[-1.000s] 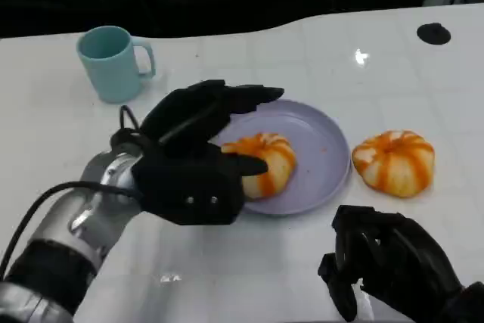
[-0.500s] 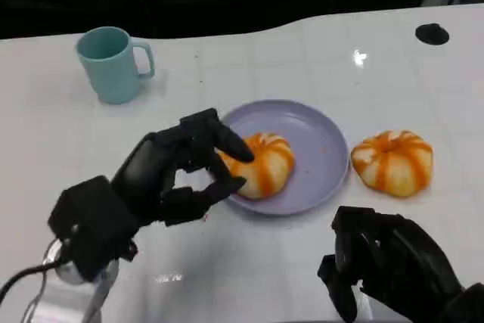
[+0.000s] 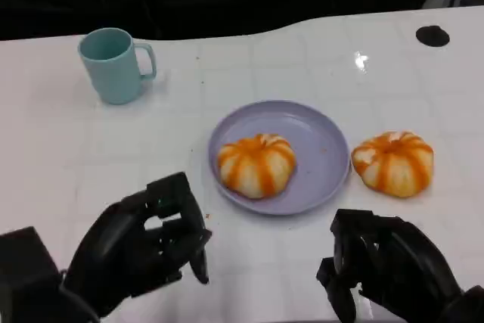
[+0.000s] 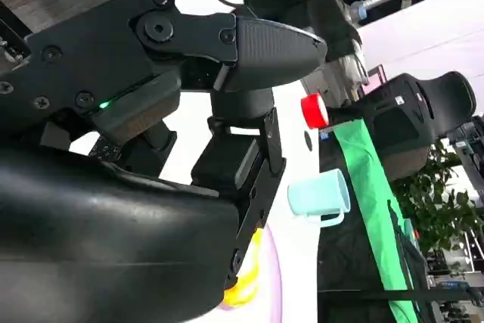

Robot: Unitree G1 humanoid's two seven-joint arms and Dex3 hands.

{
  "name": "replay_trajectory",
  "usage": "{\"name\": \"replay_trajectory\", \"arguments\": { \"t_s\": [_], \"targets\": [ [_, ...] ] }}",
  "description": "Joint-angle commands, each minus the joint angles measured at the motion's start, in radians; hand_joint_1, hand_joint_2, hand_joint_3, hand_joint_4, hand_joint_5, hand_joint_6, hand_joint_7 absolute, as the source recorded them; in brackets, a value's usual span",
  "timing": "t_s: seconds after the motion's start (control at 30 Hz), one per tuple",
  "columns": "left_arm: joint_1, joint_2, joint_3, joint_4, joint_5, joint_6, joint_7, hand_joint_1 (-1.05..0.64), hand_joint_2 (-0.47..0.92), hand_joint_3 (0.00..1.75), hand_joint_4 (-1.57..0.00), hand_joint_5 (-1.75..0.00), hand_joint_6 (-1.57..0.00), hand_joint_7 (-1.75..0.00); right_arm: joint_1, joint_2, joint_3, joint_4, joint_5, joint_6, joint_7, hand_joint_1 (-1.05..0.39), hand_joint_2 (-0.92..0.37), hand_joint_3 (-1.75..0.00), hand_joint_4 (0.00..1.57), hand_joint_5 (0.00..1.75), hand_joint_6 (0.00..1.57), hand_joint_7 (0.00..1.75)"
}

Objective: Grasp the bread from the table and place it into the plate.

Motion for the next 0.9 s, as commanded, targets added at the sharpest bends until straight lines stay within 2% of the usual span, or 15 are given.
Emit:
{"name": "replay_trajectory", "arguments": {
  "t_s": [0.03,0.13,0.43,0.9],
  "targets": [
    [0.048,-0.003,0.014,-0.038,-0.070,0.068,-0.025,-0.57,0.92,0.42,-0.85,-1.75,-0.63,-1.75,-0.003,-0.008,-0.007,-0.011,-0.002,-0.006,-0.005,-0.95,-0.76,-0.66,1.20,1.64,1.05,1.49],
    [0.065,-0.015,0.011,-0.052,-0.097,0.105,-0.024,-0.57,0.92,0.41,-0.86,-1.75,-0.64,-1.75,-0.004,-0.011,-0.010,-0.010,0.003,-0.005,0.000,-0.94,-0.76,-0.66,1.21,1.64,1.05,1.48],
    [0.087,-0.082,0.009,-0.013,-0.100,0.091,-0.026,-0.59,0.92,0.38,-0.90,-1.75,-0.67,-1.75,-0.006,-0.022,-0.022,-0.003,0.007,-0.009,0.010,-0.94,-0.76,-0.66,1.20,1.65,1.05,1.49],
    [0.058,-0.105,0.023,0.049,-0.138,0.156,-0.053,-0.61,0.92,0.32,-0.92,-1.75,-0.71,-1.75,-0.020,-0.024,-0.033,0.030,-0.009,-0.037,0.016,-0.95,-0.79,-0.63,1.20,1.65,1.04,1.51]
  ]
}}
